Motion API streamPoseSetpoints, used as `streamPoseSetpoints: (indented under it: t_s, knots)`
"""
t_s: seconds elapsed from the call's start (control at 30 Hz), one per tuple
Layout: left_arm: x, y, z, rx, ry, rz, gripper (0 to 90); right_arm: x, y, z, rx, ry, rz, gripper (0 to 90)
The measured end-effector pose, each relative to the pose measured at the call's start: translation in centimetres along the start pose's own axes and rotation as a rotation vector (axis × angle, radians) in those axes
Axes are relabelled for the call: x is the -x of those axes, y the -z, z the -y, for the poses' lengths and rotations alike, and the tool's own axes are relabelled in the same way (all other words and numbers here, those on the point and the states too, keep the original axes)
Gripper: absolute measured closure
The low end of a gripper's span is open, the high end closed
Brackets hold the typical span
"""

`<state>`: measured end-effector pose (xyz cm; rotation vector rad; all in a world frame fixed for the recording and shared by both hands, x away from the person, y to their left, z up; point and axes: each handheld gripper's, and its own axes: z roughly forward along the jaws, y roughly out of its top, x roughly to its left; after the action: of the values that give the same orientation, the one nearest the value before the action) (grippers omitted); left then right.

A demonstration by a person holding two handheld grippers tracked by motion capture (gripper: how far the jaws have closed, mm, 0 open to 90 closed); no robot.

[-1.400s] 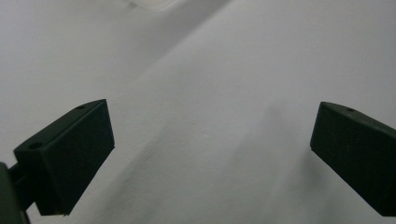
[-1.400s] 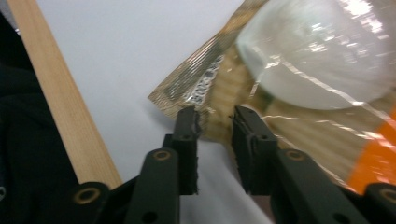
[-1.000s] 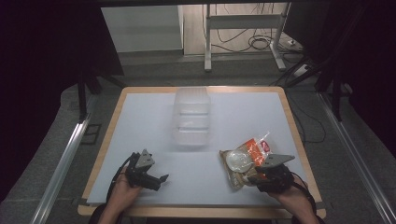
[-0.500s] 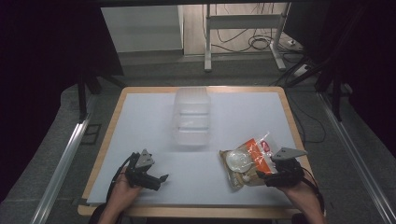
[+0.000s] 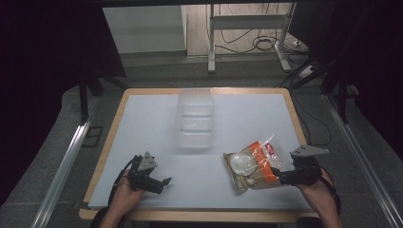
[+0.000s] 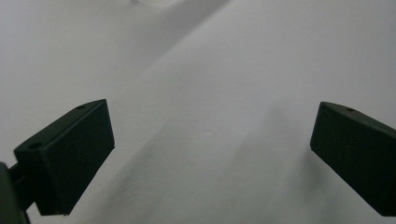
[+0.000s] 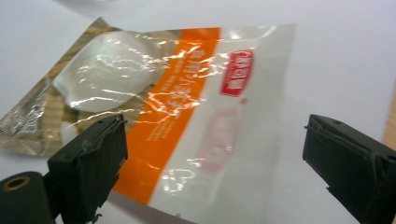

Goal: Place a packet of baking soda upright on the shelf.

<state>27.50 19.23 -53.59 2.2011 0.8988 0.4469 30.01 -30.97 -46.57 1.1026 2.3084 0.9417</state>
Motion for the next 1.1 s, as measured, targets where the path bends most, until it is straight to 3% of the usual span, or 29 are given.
streamPoseSetpoints:
  t_s: [0.23, 0.3, 0.37, 0.4, 0.47, 0.53, 0.8, 1.1]
  knots:
    - [0.0, -0.1, 0.0, -0.003, 0.002, 0.000, 0.0, 1.4, 0.1, 0.5, -0.022, -0.035, 0.044, 5.9]
    - [0.0, -0.1, 0.0, -0.006, 0.001, 0.000, 0.0, 1.7, -0.1, 0.7, -0.032, -0.053, 0.030, 5.9]
    - [0.1, -0.1, 0.0, -0.007, 0.000, 0.002, 0.0, 1.8, -0.4, 0.8, -0.029, -0.058, 0.000, 5.9]
    - [0.1, -0.1, 0.0, -0.008, -0.001, 0.001, 0.0, 1.8, -0.9, 0.7, -0.024, -0.062, -0.041, 5.8]
    - [0.1, -0.1, 0.0, -0.007, -0.001, 0.001, 0.0, 1.7, -1.1, 0.6, -0.024, -0.063, -0.056, 5.9]
    - [0.1, -0.1, 0.0, -0.008, -0.005, 0.002, 0.0, 1.5, -1.8, 0.5, -0.044, -0.037, -0.097, 6.5]
    - [0.1, -0.1, 0.0, -0.010, -0.008, 0.003, 0.0, 1.2, -3.1, 0.3, -0.067, -0.044, -0.159, 14.9]
    - [0.1, -0.1, 0.0, -0.010, -0.008, -0.002, 0.0, 0.9, -4.4, -0.5, -0.089, -0.057, -0.270, 25.4]
